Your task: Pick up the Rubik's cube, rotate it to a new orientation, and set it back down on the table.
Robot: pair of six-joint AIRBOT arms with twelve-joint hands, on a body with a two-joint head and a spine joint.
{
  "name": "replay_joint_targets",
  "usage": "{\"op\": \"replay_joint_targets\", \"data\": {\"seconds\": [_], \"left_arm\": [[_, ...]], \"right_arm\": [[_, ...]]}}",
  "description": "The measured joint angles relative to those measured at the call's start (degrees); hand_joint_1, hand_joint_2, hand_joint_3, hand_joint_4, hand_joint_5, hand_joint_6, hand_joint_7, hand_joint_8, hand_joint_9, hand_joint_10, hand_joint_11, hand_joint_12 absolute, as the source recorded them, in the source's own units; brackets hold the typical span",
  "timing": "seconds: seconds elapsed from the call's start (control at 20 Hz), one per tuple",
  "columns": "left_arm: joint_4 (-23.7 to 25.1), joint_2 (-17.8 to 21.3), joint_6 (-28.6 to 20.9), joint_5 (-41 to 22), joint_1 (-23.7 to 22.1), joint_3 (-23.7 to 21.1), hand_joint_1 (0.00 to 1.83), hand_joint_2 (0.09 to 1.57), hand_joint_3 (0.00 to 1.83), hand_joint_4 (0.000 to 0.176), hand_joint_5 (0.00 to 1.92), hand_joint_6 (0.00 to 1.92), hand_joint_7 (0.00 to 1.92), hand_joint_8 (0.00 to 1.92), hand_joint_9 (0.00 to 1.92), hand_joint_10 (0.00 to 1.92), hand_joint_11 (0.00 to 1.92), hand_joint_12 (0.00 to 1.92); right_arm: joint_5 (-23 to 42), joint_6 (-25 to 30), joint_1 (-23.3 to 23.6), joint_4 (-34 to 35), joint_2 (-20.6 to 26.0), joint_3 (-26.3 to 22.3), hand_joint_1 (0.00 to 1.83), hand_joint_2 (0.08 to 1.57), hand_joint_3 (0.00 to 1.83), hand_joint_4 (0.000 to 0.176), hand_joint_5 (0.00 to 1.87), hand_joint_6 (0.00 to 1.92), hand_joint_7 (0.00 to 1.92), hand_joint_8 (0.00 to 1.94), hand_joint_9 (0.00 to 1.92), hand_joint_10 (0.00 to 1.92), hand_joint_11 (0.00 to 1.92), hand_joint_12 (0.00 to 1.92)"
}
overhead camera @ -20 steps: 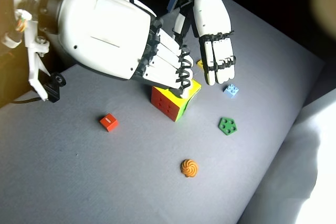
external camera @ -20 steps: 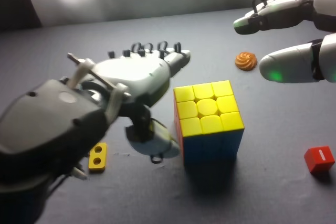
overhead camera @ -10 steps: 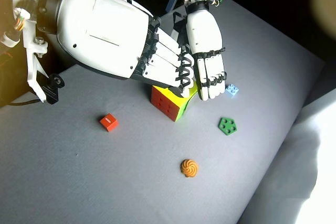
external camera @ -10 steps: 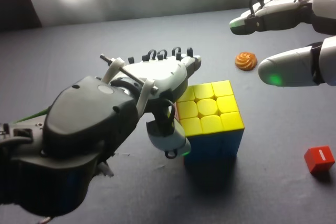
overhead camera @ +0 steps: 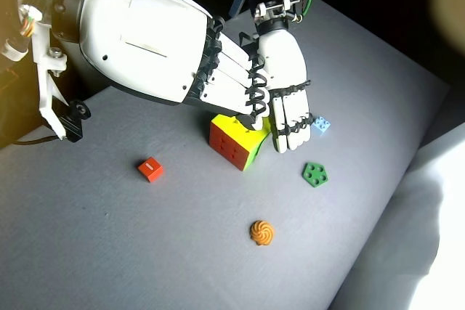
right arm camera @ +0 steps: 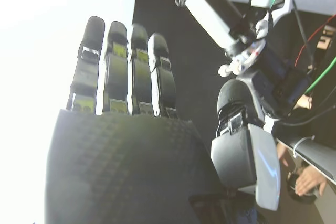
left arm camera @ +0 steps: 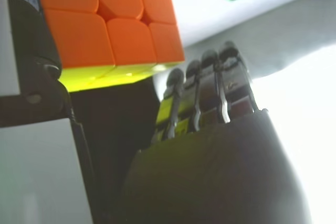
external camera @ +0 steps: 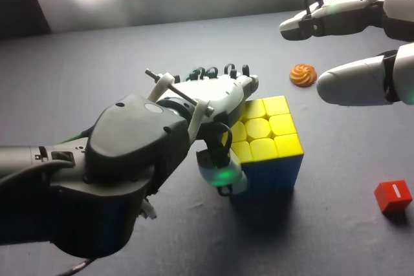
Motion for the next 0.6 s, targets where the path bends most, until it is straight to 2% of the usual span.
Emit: {"op": "replay_joint_targets", "data": {"seconds": [0.2, 0.35, 0.6], "left_arm": [[-3.4, 0.2, 0.2, -1.9, -0.3, -1.2, 1.24, 0.89, 0.0, 0.0, 0.07, 0.01, 0.0, 0.0, 0.0, 0.0, 0.0, 0.0], [-4.5, 0.2, 0.3, -3.0, -0.7, -0.8, 1.26, 0.92, 0.02, 0.0, 0.06, 0.01, 0.0, 0.0, 0.0, 0.0, 0.0, 0.0], [-6.2, -1.0, 0.7, -3.3, -0.7, 0.1, 1.27, 0.91, 0.01, 0.0, 0.05, 0.0, 0.0, 0.0, 0.0, 0.0, 0.0, 0.0]], "right_arm": [[0.0, 0.0, 0.0, 0.0, 0.0, 0.0, 0.0, 1.25, 0.0, 0.0, 0.29, 0.0, 0.29, 0.0, 0.27, 0.01, 0.0, 0.76], [0.0, 0.0, 0.0, 0.0, 0.0, 0.0, 0.0, 1.25, 0.0, 0.0, 0.27, 0.0, 0.28, 0.0, 0.25, 0.0, 0.0, 0.7], [0.3, 0.0, 0.0, 0.0, 0.0, 0.0, 0.0, 1.26, 0.0, 0.0, 0.28, 0.0, 0.29, 0.0, 0.26, 0.0, 0.0, 0.72]]}}
